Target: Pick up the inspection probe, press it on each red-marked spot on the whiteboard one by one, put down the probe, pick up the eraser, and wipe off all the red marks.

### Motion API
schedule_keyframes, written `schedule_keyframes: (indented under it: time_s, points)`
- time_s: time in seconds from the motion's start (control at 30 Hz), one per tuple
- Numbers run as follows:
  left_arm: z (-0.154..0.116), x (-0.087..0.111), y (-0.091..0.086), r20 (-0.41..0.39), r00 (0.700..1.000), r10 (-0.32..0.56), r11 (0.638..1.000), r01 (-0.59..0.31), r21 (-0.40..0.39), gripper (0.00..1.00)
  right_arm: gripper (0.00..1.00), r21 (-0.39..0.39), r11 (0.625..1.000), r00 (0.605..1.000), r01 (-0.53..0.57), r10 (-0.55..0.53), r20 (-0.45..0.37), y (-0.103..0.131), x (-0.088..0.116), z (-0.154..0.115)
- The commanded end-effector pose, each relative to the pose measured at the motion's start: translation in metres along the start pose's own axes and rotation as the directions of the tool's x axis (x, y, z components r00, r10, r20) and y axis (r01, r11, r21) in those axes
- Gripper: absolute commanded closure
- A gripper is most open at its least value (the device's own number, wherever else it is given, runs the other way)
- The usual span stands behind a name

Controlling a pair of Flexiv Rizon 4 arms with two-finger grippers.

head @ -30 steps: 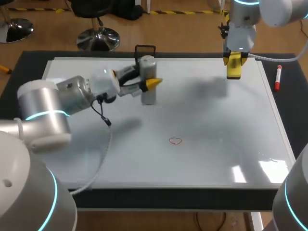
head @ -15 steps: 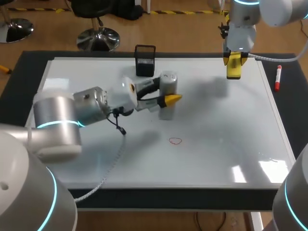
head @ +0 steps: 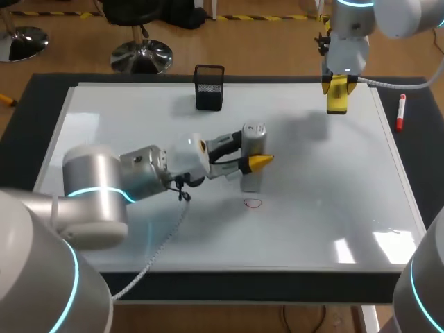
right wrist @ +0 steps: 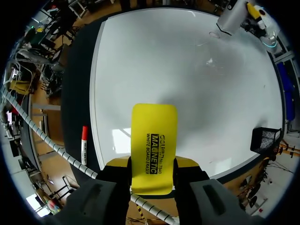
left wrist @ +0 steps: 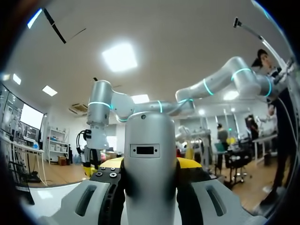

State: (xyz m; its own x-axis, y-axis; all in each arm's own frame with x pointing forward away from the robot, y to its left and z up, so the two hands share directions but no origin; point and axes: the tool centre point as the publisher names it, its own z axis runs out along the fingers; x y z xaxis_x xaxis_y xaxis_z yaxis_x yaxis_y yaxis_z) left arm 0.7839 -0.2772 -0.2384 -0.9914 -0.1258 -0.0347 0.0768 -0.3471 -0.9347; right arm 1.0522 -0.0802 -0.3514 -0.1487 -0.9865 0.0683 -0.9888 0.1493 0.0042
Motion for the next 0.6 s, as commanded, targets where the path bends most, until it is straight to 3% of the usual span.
schedule_keyframes:
  time_s: [0.03, 0.6]
  points:
    - [0.004, 0.005, 0.009, 0.007, 1.0, 0.001, 1.0, -0.001, 0.007, 1.0, 1.0, 0.0, 1.0, 1.0, 0.002, -0.002, -0.004, -0.001, 0.0, -0.001]
    - [-0.002, 0.009, 0.028, 0.027, 0.999, -0.032, 0.999, 0.032, -0.006, 1.0, 1.0, 0.0, 1.0, 1.0, 0.002, -0.002, -0.004, -0.001, 0.0, -0.001]
